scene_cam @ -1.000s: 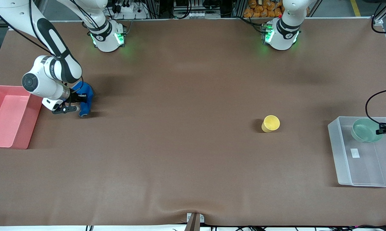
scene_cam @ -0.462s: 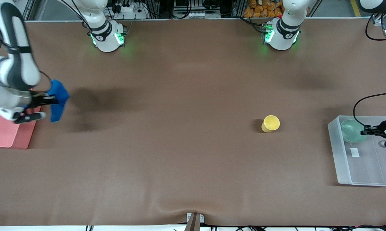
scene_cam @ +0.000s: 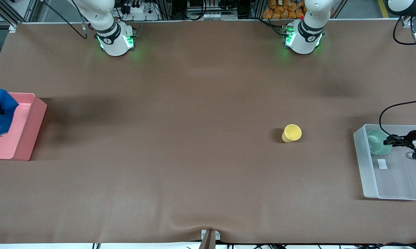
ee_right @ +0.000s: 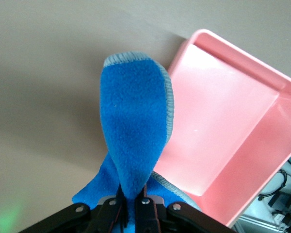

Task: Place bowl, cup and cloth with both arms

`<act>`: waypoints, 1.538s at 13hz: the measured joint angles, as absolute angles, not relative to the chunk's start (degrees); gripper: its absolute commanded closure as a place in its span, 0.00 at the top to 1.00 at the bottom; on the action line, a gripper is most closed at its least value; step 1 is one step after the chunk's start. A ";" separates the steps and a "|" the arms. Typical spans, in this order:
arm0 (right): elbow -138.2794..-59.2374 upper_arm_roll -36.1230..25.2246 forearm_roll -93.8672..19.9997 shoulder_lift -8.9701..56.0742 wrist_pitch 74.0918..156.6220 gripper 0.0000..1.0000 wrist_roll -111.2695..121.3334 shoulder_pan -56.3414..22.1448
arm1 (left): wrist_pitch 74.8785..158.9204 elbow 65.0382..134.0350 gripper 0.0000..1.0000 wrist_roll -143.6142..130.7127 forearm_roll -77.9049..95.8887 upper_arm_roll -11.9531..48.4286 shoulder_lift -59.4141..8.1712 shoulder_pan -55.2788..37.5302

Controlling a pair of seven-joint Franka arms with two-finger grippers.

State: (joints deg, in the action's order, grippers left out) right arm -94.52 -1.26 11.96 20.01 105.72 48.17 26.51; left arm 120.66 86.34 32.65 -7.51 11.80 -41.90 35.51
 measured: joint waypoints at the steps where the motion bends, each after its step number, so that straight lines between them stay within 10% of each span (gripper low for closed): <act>1: -91.53 -1.28 12.00 23.84 107.14 0.00 51.21 28.26 | 120.67 85.66 1.00 32.65 -7.50 12.08 -41.65 35.51; 6: -86.04 -1.27 11.96 37.82 119.64 0.00 56.78 33.97 | 113.33 83.71 1.00 29.30 -2.68 19.71 -34.09 35.33; 7: -85.96 -1.26 11.77 38.99 120.79 0.31 56.97 34.35 | 111.24 83.73 1.00 25.87 -2.35 22.20 -32.46 35.24; 8: -85.91 -1.23 11.20 39.83 121.40 0.99 57.01 34.48 | 109.08 83.88 1.00 21.62 -2.30 25.10 -31.26 35.13; 20: -81.53 0.24 5.46 32.31 102.54 1.00 48.70 28.55 | 124.50 106.50 1.00 -18.47 -5.46 41.15 -28.90 30.96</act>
